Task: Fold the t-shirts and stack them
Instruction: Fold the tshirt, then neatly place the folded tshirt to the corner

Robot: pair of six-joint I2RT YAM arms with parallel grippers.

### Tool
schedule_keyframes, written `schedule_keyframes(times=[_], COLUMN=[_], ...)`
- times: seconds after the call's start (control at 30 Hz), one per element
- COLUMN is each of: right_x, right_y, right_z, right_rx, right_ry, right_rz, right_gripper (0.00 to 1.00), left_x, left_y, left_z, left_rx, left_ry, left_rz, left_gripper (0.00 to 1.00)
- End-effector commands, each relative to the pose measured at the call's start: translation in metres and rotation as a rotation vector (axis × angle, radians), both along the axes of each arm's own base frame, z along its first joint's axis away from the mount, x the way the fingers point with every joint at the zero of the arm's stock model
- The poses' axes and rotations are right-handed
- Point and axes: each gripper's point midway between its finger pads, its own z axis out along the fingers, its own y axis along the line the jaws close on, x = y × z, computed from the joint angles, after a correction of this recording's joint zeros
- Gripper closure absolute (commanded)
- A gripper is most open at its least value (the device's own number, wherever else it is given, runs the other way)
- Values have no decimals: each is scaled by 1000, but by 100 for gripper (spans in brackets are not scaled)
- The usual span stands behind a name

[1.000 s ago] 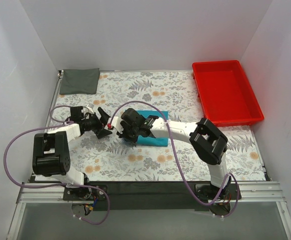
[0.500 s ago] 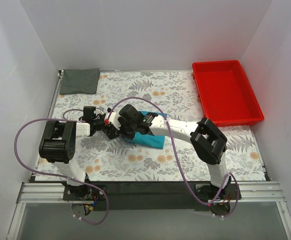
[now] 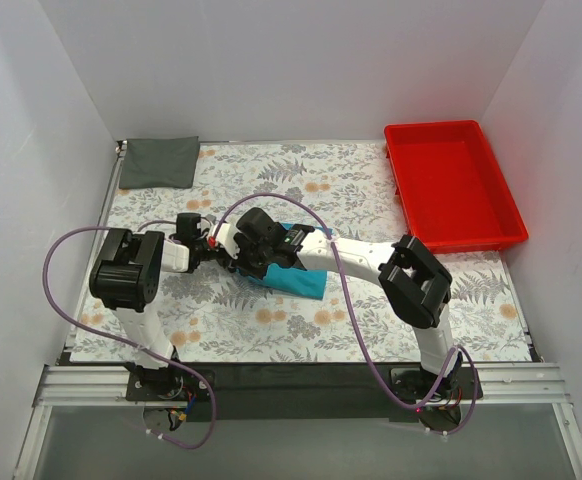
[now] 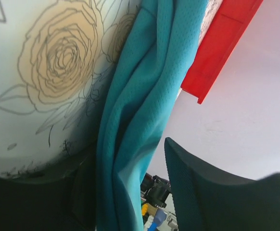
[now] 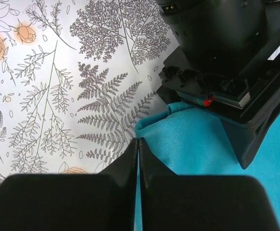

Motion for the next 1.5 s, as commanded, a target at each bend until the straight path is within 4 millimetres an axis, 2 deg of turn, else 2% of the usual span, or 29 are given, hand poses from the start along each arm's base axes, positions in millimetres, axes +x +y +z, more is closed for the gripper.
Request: schedule_keyframes(times=[0.0, 0.2, 0.3, 0.33, 0.37, 0.4, 0.43, 0.47, 0.53, 0.57, 0.6, 0.7, 0.73, 0.77, 0.83, 0.87, 0.9, 0.93, 0.97, 1.0, 1.07, 1.1, 1.17, 1.2, 1.23, 1.27, 1.3, 1.33, 1.47], right_x=[0, -1, -2, 0, 1, 3, 5, 6, 11, 13, 13, 20, 25, 26, 27, 28, 29, 33, 34, 37, 43, 44, 44, 43, 43, 40, 38, 39, 34], right_y=[14, 13, 15, 15, 14, 13, 11, 7, -2, -6, -15, -39, -49, -56, -76, -83, -90, -104, -110, -117, -134, -139, -152, -156, -159, -163, -165, -168, -174], right_z=[22, 21, 22, 23, 23, 24, 27, 27, 32, 35, 38, 49, 52, 55, 62, 65, 70, 64, 61, 60, 49, 48, 41, 41, 41, 37, 38, 37, 32], right_rx=[68, 67, 73, 72, 69, 68, 71, 67, 73, 75, 70, 78, 81, 84, 80, 79, 82, 61, 55, 55, 31, 27, 16, 18, 21, 13, 13, 9, -7], right_ry=[3, 6, 9, 4, 5, 5, 3, 9, 27, 32, 44, 56, 60, 58, 51, 48, 45, 68, 81, 92, 128, 133, 162, 167, 177, 188, 190, 188, 202], right_rz=[12, 16, 18, 9, -3, -15, -25, -35, -60, -68, -81, -102, -112, -114, -105, -101, -103, -122, -130, -144, -183, -190, -212, -212, -214, -216, -213, -215, -220], right_gripper=[99, 99, 99, 99, 99, 99, 96, 85, 73, 68, 63, 44, 39, 25, 10, 2, 2, 2, 2, 2, 2, 2, 1, 2, 2, 1, 2, 1, 1], left_x=[-1, 3, 7, 8, 4, 15, 17, 15, 31, 27, 41, 55, 70, 79, 96, 120, 129, 145, 169, 181, 197, 218, 236, 252, 261, 268, 281, 287, 301], left_y=[8, -1, -3, -2, 1, 5, 8, 12, 17, 21, 24, 36, 38, 42, 49, 49, 53, 60, 66, 70, 86, 89, 107, 112, 117, 137, 144, 153, 170], left_z=[-35, -33, -32, -33, -38, -35, -34, -36, -31, -35, -27, -24, -12, -12, -7, 14, 4, 10, 29, 20, 23, 38, 50, 70, 70, 74, 94, 92, 116], left_rx=[99, 85, 119, 139, 183, 223, 253, 289, 371, 404, 444, 531, 545, 579, 638, 659, 685, 731, 774, 781, 789, 781, 795, 808, 824, 849, 881, 918, 990], left_ry=[60, 50, 21, 13, 27, -1, -11, 9, -76, -47, -104, -171, -224, -239, -314, -385, -382, -444, -484, -480, -496, -554, -599, -657, -667, -667, -730, -730, -809], left_rz=[47, 35, 22, 19, 3, 11, 9, 0, -46, -74, -100, -142, -143, -153, -208, -221, -249, -283, -266, -289, -316, -306, -298, -278, -270, -243, -239, -233, -231], left_gripper=[51, 59, 75, 91, 99, 100, 100, 100, 100, 100, 100, 100, 100, 100, 100, 100, 100, 100, 100, 100, 100, 100, 100, 100, 100, 100, 100, 100, 100])
